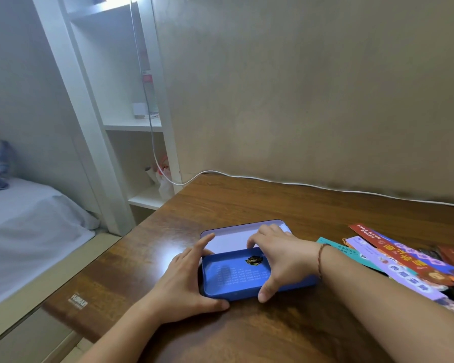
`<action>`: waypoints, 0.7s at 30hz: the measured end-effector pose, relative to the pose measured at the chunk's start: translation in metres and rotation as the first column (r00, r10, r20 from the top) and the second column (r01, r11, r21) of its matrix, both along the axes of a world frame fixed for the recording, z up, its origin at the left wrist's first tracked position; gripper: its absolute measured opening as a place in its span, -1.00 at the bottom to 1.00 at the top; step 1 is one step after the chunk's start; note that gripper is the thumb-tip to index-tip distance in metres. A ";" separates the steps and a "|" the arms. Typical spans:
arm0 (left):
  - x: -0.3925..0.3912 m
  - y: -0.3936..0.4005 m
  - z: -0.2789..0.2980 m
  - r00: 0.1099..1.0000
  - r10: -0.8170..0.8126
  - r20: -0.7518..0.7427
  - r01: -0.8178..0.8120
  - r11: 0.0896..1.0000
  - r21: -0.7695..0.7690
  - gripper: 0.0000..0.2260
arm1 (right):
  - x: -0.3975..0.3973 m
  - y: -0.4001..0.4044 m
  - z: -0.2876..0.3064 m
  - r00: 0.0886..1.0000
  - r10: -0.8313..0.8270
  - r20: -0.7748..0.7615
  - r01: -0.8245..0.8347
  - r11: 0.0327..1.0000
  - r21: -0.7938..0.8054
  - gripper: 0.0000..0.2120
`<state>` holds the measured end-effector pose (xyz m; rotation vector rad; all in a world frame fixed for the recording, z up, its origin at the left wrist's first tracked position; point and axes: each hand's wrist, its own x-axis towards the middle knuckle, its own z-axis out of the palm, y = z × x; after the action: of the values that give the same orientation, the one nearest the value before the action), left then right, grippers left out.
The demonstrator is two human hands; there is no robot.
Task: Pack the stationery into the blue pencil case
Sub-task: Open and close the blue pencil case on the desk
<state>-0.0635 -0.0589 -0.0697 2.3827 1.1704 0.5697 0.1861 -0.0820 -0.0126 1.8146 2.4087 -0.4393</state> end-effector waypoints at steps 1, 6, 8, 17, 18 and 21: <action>0.000 0.000 0.000 1.000 0.000 0.002 0.000 1.000 -0.004 0.08 | 0.000 0.000 0.000 1.000 -0.004 -0.002 0.004 1.000 -0.006 -0.03; 0.001 -0.001 0.002 1.000 -0.001 0.001 0.001 1.000 -0.021 0.09 | 0.000 0.004 0.000 0.999 -0.005 0.040 0.006 0.999 -0.033 -0.02; 0.001 -0.001 0.003 1.000 -0.001 -0.001 0.001 1.000 -0.025 0.09 | -0.002 0.005 0.001 0.999 -0.007 0.051 0.009 0.999 -0.038 -0.02; -0.001 0.003 -0.001 0.998 -0.031 0.056 0.033 0.999 -0.043 0.15 | 0.000 -0.020 0.000 0.996 -0.007 -0.087 0.033 0.953 0.300 -0.02; -0.001 0.004 -0.002 0.997 -0.034 0.063 0.037 0.998 -0.048 0.14 | 0.002 -0.027 0.004 0.994 -0.007 -0.111 0.046 0.932 0.359 -0.04; 0.000 0.007 -0.003 0.998 -0.022 0.054 0.023 0.999 -0.026 0.04 | 0.009 -0.053 0.012 0.965 0.037 -0.259 0.103 0.857 0.504 -0.12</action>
<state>-0.0633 -0.0522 -0.0732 2.3408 1.1201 0.6032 0.1950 -0.1348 -0.0004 2.1131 2.8945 -0.0212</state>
